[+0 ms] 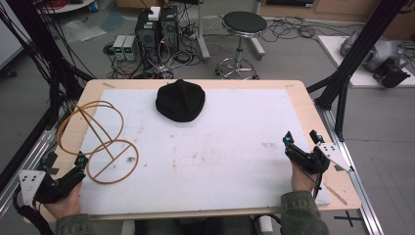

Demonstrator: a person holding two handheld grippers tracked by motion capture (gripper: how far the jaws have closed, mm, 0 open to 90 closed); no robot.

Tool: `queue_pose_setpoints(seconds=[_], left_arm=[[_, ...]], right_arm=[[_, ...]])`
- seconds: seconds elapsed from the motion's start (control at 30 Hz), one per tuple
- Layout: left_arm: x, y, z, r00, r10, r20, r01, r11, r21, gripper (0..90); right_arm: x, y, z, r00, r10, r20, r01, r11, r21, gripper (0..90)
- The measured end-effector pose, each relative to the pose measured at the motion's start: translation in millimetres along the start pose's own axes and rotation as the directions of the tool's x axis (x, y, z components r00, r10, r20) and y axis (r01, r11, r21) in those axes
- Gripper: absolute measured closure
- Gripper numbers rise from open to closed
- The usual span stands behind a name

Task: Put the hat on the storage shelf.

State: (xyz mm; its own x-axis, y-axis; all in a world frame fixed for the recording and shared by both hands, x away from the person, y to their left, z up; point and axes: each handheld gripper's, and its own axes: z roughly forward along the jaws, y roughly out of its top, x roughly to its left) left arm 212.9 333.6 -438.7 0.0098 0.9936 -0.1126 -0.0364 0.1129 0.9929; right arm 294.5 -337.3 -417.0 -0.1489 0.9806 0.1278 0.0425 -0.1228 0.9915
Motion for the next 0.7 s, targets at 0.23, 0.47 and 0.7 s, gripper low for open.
queue_pose_setpoints(seconds=[0.23,0.47,0.7], left_arm=[[-0.2,-0.3,0.5,1.0000,0.003,0.001,-0.003,1.0000,0.003,14.0],[0.3,-0.4,0.7,1.0000,-0.001,0.000,0.001,1.0000,0.002,14.0],[0.5,-0.6,0.8,1.0000,-0.004,0.003,0.004,1.0000,0.003,14.0]], right_arm=[[2.4,-1.2,1.0,0.9999,-0.011,-0.005,0.011,0.9999,0.006,9.7],[2.2,-1.5,0.6,0.9999,-0.011,-0.008,0.011,0.9999,0.005,9.7],[2.8,-1.9,0.9,0.9999,-0.010,-0.012,0.010,0.9999,0.008,9.7]])
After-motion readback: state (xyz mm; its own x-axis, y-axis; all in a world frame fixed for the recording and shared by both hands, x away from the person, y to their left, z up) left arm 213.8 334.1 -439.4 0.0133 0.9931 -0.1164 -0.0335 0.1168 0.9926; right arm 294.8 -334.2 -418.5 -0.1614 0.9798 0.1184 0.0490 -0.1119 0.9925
